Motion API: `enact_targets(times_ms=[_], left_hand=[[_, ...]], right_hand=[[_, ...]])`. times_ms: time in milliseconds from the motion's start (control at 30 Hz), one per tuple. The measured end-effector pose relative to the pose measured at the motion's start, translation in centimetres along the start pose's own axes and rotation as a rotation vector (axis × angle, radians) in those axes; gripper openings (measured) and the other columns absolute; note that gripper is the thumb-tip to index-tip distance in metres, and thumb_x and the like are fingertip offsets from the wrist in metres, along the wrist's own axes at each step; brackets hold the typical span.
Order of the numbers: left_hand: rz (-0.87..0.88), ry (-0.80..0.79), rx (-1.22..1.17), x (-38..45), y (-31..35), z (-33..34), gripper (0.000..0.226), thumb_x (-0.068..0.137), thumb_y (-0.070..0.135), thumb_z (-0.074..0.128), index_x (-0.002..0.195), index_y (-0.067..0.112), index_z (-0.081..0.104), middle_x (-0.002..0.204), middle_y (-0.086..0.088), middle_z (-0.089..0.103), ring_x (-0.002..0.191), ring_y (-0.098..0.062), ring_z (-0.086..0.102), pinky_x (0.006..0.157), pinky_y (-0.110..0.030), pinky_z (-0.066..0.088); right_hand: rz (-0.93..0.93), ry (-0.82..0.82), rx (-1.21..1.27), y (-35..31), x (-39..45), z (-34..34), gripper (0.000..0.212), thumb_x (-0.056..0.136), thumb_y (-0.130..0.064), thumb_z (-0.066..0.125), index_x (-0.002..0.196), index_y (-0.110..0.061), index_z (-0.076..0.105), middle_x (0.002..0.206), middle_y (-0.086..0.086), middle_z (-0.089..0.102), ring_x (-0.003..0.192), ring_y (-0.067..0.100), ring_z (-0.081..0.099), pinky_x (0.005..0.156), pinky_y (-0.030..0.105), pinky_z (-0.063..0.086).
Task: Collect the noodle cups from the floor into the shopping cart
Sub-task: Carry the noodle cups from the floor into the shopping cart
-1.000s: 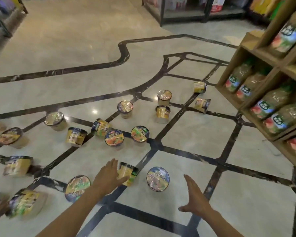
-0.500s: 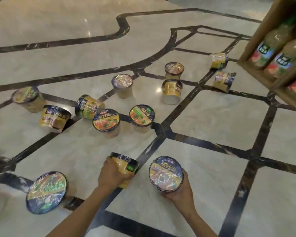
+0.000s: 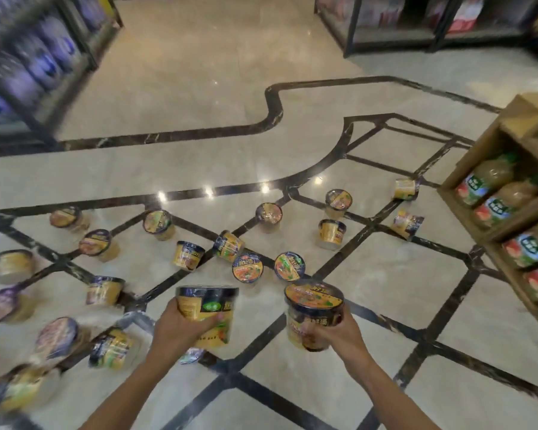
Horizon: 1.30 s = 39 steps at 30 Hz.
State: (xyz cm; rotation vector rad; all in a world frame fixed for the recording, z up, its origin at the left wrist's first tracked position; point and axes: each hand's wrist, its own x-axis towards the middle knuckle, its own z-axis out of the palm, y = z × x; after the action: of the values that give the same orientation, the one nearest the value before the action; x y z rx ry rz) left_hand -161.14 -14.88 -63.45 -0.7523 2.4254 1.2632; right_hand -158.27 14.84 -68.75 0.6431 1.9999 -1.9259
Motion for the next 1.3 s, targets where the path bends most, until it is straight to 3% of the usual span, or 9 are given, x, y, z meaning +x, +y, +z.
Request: enact_targets(times_ms=[133, 300, 400, 533, 833, 933, 1100, 1200, 1300], left_hand=[[-0.016, 0.12, -0.132, -9.0, 7.4, -11.8, 0.066, 0.061, 0.035, 0.088, 0.113, 0.015, 0.052, 0.1, -0.004, 0.064, 0.087, -0.021, 0.062, 0.073, -0.034, 0.051], [-0.026, 0.297, -0.214, -21.6, 13.0, -25.0, 0.059, 0.063, 0.035, 0.087, 0.108, 0.018, 0.053, 0.099, -0.004, 0.067, 0.083, -0.018, 0.062, 0.068, -0.031, 0.051], [-0.069, 0.412, -0.29, -28.3, 13.0, -29.9, 0.06, 0.062, 0.038, 0.086, 0.108, 0.019, 0.053, 0.095, -0.001, 0.065, 0.086, -0.02, 0.064, 0.075, -0.035, 0.054], [-0.114, 0.582, -0.482, -37.0, 10.2, -33.3, 0.049, 0.064, 0.035, 0.085, 0.102, 0.019, 0.058, 0.095, -0.002, 0.069, 0.082, -0.017, 0.066, 0.069, -0.031, 0.053], [-0.213, 1.071, -0.803, -62.1, 0.3, -37.6, 0.06, 0.059, 0.038, 0.086, 0.108, 0.013, 0.061, 0.094, -0.001, 0.071, 0.079, -0.013, 0.068, 0.058, -0.019, 0.048], [-0.279, 1.272, -0.891, -72.7, -4.6, -36.7, 0.066, 0.059, 0.039, 0.087, 0.111, 0.01, 0.059, 0.099, -0.005, 0.071, 0.077, -0.016, 0.068, 0.057, -0.02, 0.049], [-0.421, 1.623, -0.977, -92.4, -12.1, -30.8, 0.071, 0.051, 0.04, 0.091, 0.108, 0.008, 0.063, 0.096, -0.008, 0.073, 0.078, -0.022, 0.07, 0.067, -0.031, 0.054], [-0.525, 1.803, -0.945, -104.6, -14.4, -25.1, 0.04, 0.066, 0.028, 0.085, 0.099, 0.013, 0.066, 0.078, 0.004, 0.074, 0.069, -0.009, 0.071, 0.055, -0.017, 0.05], [-0.667, 1.972, -0.929, -116.2, -16.4, -18.6, 0.041, 0.069, 0.028, 0.082, 0.103, 0.013, 0.064, 0.088, -0.001, 0.072, 0.07, -0.01, 0.068, 0.052, -0.014, 0.046]], right_hand=[[-0.015, -0.159, -0.092, -13.9, -6.2, 1.9, 0.123, 0.02, -0.047, 0.095, 0.129, -0.02, 0.044, 0.118, -0.002, 0.065, 0.102, 0.009, 0.065, 0.076, 0.022, 0.056], [-0.058, -0.425, -0.235, -29.7, -15.1, 5.6, 0.114, 0.03, -0.051, 0.095, 0.129, -0.025, 0.044, 0.122, -0.003, 0.063, 0.111, 0.013, 0.06, 0.095, 0.036, 0.052], [-0.126, -0.621, -0.278, -35.9, -19.5, 9.0, 0.101, 0.036, -0.044, 0.095, 0.123, -0.023, 0.049, 0.114, -0.004, 0.067, 0.104, 0.011, 0.063, 0.08, 0.022, 0.054], [-0.202, -0.822, -0.391, -39.2, -24.9, 14.0, 0.107, 0.028, -0.053, 0.094, 0.123, -0.02, 0.055, 0.112, -0.002, 0.07, 0.106, 0.017, 0.065, 0.097, 0.041, 0.05], [-0.321, -1.367, -0.59, -38.5, -45.6, 26.5, 0.078, 0.044, -0.037, 0.094, 0.112, -0.019, 0.062, 0.1, 0.0, 0.074, 0.093, 0.015, 0.07, 0.081, 0.029, 0.056], [-0.363, -1.579, -0.629, -36.2, -56.0, 30.3, 0.08, 0.035, -0.044, 0.091, 0.107, -0.024, 0.063, 0.1, -0.003, 0.074, 0.096, 0.015, 0.069, 0.085, 0.032, 0.055], [-0.419, -1.909, -0.688, -27.8, -75.6, 33.5, 0.096, 0.03, -0.047, 0.094, 0.116, -0.02, 0.061, 0.107, 0.001, 0.073, 0.098, 0.018, 0.069, 0.087, 0.036, 0.055], [-0.365, -2.095, -0.716, -20.2, -88.3, 32.1, 0.112, 0.018, -0.059, 0.092, 0.116, -0.017, 0.061, 0.108, 0.003, 0.072, 0.099, 0.022, 0.068, 0.091, 0.043, 0.054], [-0.306, -2.292, -0.761, -12.9, -100.9, 26.9, 0.101, 0.022, -0.055, 0.092, 0.11, -0.016, 0.063, 0.099, 0.001, 0.074, 0.092, 0.019, 0.07, 0.085, 0.036, 0.056]])
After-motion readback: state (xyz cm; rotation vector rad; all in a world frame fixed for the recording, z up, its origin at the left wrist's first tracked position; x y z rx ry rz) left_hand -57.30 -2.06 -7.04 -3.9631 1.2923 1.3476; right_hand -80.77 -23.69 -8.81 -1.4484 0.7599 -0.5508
